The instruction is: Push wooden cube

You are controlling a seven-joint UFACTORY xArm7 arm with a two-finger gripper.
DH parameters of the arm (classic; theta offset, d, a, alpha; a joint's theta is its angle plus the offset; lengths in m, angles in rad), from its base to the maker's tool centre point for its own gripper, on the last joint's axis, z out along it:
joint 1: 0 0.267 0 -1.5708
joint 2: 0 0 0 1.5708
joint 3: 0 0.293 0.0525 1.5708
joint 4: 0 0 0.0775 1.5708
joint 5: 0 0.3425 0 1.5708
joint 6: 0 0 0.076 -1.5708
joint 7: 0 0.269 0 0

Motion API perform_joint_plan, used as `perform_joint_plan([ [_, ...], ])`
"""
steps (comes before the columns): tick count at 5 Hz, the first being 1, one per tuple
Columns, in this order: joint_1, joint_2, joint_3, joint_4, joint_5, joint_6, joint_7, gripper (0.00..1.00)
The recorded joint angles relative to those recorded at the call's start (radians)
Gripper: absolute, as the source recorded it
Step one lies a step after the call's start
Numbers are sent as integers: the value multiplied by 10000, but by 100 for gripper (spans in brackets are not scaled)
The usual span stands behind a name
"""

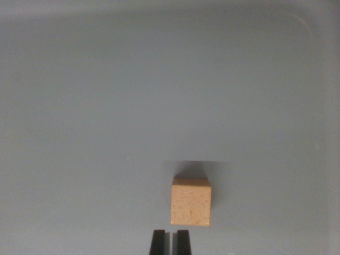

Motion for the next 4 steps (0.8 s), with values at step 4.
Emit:
perform_joint_plan([
  [4, -49, -48, -21, -877, -76, -871, 40, 0],
])
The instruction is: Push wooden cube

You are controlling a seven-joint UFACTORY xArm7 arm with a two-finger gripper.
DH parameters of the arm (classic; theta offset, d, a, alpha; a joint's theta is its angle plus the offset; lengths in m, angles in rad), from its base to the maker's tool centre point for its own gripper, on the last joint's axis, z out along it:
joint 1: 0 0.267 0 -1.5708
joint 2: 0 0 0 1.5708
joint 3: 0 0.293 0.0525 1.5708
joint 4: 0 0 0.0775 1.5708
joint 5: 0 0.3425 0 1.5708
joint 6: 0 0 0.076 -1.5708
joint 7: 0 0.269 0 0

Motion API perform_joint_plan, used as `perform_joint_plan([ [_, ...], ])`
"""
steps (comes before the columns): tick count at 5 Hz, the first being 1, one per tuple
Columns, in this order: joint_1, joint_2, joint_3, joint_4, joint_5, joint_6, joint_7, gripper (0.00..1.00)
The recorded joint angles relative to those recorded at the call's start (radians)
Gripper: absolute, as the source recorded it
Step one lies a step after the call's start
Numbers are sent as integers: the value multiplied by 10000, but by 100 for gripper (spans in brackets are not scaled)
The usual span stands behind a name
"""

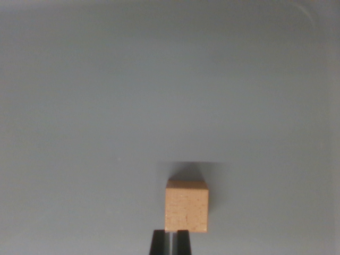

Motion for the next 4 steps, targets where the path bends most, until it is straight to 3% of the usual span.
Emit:
perform_joint_plan([
  [1, -26, -25, -11, -456, -39, -453, 21, 0],
  [2, -26, -25, -11, -456, -39, -453, 21, 0],
  [3, -50, -49, -21, -897, -78, -891, 41, 0],
  [4, -50, -49, -21, -897, -78, -891, 41, 0],
])
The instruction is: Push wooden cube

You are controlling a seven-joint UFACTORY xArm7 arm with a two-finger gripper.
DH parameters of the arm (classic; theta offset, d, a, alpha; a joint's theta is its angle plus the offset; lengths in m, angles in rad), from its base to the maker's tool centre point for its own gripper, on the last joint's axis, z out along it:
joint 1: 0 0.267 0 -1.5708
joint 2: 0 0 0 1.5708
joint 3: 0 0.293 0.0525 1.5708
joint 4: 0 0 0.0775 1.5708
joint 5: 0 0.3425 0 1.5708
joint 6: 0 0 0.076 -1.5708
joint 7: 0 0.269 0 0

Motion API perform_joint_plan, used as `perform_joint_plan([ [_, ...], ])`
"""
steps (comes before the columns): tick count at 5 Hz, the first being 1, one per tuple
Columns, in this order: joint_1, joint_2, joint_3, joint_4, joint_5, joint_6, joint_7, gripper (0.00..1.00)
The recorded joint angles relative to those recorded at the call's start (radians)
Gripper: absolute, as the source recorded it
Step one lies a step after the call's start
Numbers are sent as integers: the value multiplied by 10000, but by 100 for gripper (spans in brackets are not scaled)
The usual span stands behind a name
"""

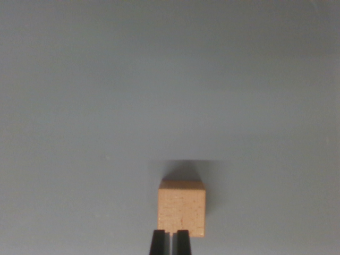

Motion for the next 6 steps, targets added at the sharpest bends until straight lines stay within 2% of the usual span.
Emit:
perform_joint_plan([
  [1, -26, -26, -11, -471, -41, -467, 21, 0],
  [2, -26, -26, -11, -471, -41, -467, 21, 0],
  [3, -53, -52, -22, -944, -82, -938, 43, 0],
  [4, -53, -52, -22, -944, -82, -938, 43, 0],
  [5, -80, -78, -33, -1419, -123, -1409, 65, 0],
  [6, -80, -78, -33, -1419, -123, -1409, 65, 0],
])
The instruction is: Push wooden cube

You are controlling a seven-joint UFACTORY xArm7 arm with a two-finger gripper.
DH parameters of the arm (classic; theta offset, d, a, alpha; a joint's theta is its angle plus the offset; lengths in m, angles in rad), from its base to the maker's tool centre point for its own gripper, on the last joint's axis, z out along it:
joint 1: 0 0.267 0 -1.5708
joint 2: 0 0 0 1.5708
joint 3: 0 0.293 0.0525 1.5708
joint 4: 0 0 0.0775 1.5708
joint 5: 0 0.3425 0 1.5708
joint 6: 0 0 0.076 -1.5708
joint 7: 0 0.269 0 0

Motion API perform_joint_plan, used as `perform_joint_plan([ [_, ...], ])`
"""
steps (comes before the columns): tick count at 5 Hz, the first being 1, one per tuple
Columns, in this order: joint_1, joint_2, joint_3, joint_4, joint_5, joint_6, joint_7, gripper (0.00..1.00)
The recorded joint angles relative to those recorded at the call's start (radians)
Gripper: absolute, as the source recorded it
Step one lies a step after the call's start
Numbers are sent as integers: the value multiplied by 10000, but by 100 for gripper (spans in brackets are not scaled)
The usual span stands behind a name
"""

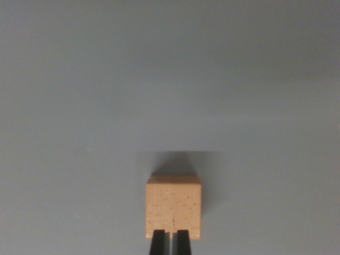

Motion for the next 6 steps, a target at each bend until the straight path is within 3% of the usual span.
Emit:
perform_joint_plan([
  [1, -27, -26, -11, -475, -41, -471, 22, 0],
  [2, -27, -26, -11, -475, -41, -471, 22, 0],
  [3, -52, -51, -22, -922, -80, -916, 42, 0],
  [4, -52, -51, -22, -922, -80, -916, 42, 0],
  [5, -77, -76, -32, -1379, -120, -1370, 63, 0],
  [6, -77, -76, -32, -1379, -120, -1370, 63, 0],
])
